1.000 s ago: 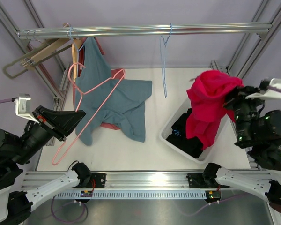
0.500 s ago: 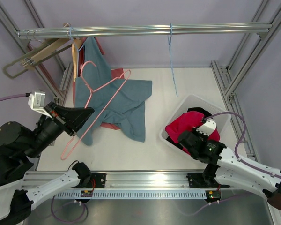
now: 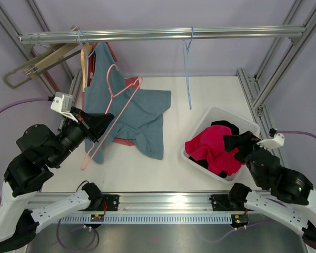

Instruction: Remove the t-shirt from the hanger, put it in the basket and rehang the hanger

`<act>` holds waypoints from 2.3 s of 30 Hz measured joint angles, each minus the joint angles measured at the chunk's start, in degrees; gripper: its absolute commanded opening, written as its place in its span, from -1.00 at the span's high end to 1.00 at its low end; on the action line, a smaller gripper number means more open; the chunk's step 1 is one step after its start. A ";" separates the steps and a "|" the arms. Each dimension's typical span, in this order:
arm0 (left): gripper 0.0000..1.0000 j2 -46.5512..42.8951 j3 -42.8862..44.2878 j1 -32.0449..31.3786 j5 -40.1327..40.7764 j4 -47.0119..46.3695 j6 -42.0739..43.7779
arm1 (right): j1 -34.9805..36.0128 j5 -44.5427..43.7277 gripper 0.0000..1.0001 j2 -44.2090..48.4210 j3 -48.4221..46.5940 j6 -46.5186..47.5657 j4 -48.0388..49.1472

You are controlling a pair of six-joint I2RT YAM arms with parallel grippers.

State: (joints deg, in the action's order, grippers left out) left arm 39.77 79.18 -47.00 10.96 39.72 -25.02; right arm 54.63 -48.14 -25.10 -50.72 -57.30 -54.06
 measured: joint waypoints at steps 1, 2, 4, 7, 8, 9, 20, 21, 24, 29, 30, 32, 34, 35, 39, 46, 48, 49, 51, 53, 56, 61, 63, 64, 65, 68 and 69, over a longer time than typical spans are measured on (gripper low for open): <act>1.00 0.20 -0.02 0.00 0.20 -0.15 0.09 | -0.04 1.11 -0.71 1.53 -1.64 1.55 -0.59; 1.00 0.52 0.00 0.00 0.37 -0.50 0.22 | -0.04 1.92 -0.73 2.51 -3.28 3.23 -1.16; 1.00 1.81 0.28 0.00 0.98 -1.42 0.83 | -0.04 3.96 -0.81 2.78 -6.10 6.08 -1.86; 1.00 6.19 1.64 0.00 1.81 -4.22 2.23 | -0.04 6.38 -0.82 1.88 -8.85 10.01 -1.49; 1.00 8.61 2.58 0.00 1.92 -5.57 2.80 | -0.04 7.32 -0.80 1.51 -9.38 11.30 -1.03; 1.00 11.30 3.80 0.11 1.92 -6.43 3.26 | -0.04 8.22 -0.77 1.16 -9.70 12.63 -0.31; 1.00 43.01 22.62 6.75 -3.82 -11.34 4.59 | -0.04 16.06 -0.77 -0.31 -8.85 19.21 7.76; 1.00 44.76 23.93 7.48 -4.57 -11.72 4.52 | -0.04 16.48 -0.77 -0.31 -8.68 19.45 8.15; 1.00 48.85 27.43 9.60 -6.84 -12.90 4.17 | -0.04 17.86 -0.77 -0.28 -7.87 19.96 9.46; 1.00 52.87 31.47 11.72 -9.77 -15.41 2.62 | -0.04 19.21 -0.77 0.11 -6.49 20.46 10.10; 1.00 53.22 31.50 11.98 -10.38 -16.20 2.34 | -0.04 19.37 -0.77 0.22 -6.27 20.59 10.29; 1.00 53.86 31.56 12.20 -11.06 -17.14 1.88 | -0.04 19.80 -0.77 0.28 -5.99 20.72 10.62; 1.00 54.58 31.65 12.26 -11.45 -17.62 1.36 | -0.04 20.28 -0.77 0.35 -5.68 20.90 11.08; 1.00 54.95 31.67 12.37 -11.54 -17.86 1.14 | -0.04 20.41 -0.77 0.39 -5.49 20.92 11.26; 0.93 55.41 29.64 12.46 -11.43 -19.50 0.96 | -0.04 20.79 -0.77 0.90 -4.81 20.90 11.41; 0.62 53.68 21.66 12.46 -10.75 -21.42 1.64 | -0.04 21.42 -0.77 1.79 -4.26 20.87 12.96; 0.23 52.39 19.74 12.46 -10.78 -21.31 2.36 | -0.04 21.99 -0.77 1.77 -4.17 20.87 13.53; 0.05 51.45 18.71 12.46 -10.78 -21.29 2.86 | -0.04 22.34 -0.77 1.75 -4.11 20.85 13.88; -0.38 49.24 17.07 12.46 -10.73 -20.92 3.56 | -0.04 22.67 -0.77 1.73 -4.04 20.87 14.21; -0.50 46.75 16.06 12.46 -10.49 -19.85 4.48 | -0.04 23.19 -0.77 1.70 -3.98 20.87 14.56; -0.53 41.27 15.41 12.48 -8.57 -16.65 6.16 | -0.04 24.02 -0.77 1.70 -3.93 20.90 15.63; -0.28 31.15 17.09 14.32 -3.78 -9.01 9.66 | -0.04 25.75 -0.77 1.57 -3.19 21.07 17.90; -0.19 28.11 17.64 17.31 -1.55 -6.08 10.34 | -0.04 26.71 -0.76 1.27 -2.60 21.20 19.04; -0.18 26.84 17.59 19.52 -0.50 -4.57 10.51 | -0.04 27.08 -0.76 1.01 -2.43 21.35 19.43; -0.17 25.70 17.42 21.59 0.46 -3.10 10.58 | -0.04 27.63 -0.76 0.68 -2.34 21.51 19.76; -0.12 23.32 15.89 25.55 3.78 -0.02 10.58 | -0.04 29.11 -0.76 -0.70 -2.29 21.79 20.52; -0.11 22.80 15.39 26.08 4.57 1.05 10.62 | -0.04 29.42 -0.76 -1.11 -2.27 21.92 20.70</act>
State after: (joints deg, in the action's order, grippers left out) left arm 62.57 94.56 -20.93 15.53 40.77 -14.39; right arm 54.59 -18.72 -26.22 -52.99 -35.38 -33.36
